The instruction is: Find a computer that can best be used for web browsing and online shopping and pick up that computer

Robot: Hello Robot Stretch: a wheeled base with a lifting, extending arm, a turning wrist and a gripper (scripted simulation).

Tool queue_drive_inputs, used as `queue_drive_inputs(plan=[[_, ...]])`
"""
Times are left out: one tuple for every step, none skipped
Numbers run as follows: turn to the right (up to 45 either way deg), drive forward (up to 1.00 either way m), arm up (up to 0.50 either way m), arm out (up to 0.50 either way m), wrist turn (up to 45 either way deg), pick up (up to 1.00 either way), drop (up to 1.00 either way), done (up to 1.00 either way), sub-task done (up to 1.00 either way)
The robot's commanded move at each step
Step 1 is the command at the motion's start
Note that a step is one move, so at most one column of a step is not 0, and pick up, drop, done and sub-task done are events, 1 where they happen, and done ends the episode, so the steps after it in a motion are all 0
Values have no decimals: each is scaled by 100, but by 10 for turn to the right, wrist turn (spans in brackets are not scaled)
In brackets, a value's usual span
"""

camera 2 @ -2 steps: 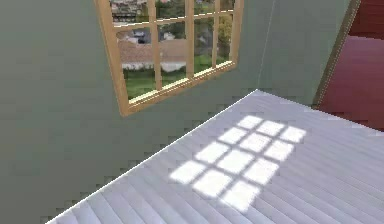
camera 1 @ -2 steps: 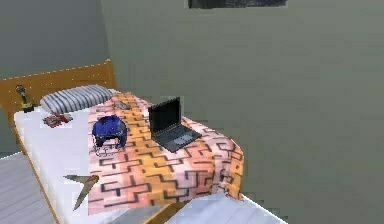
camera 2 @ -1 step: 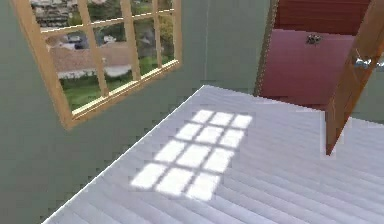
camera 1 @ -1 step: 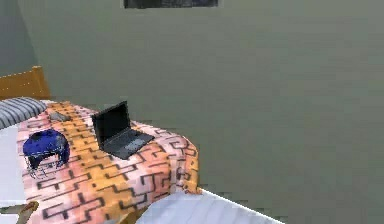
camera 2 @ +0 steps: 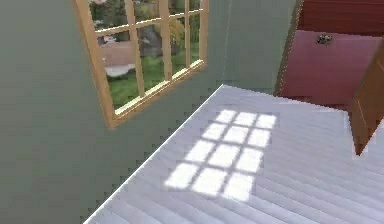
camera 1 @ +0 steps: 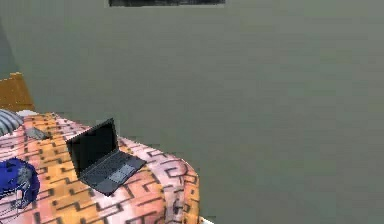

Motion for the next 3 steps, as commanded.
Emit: queue_drive_inputs(plan=[[-450,0,0,0,0,0,0,0,0],[-450,0,0,0,0,0,0,0,0],[-210,0,0,0,0,0,0,0,0]])
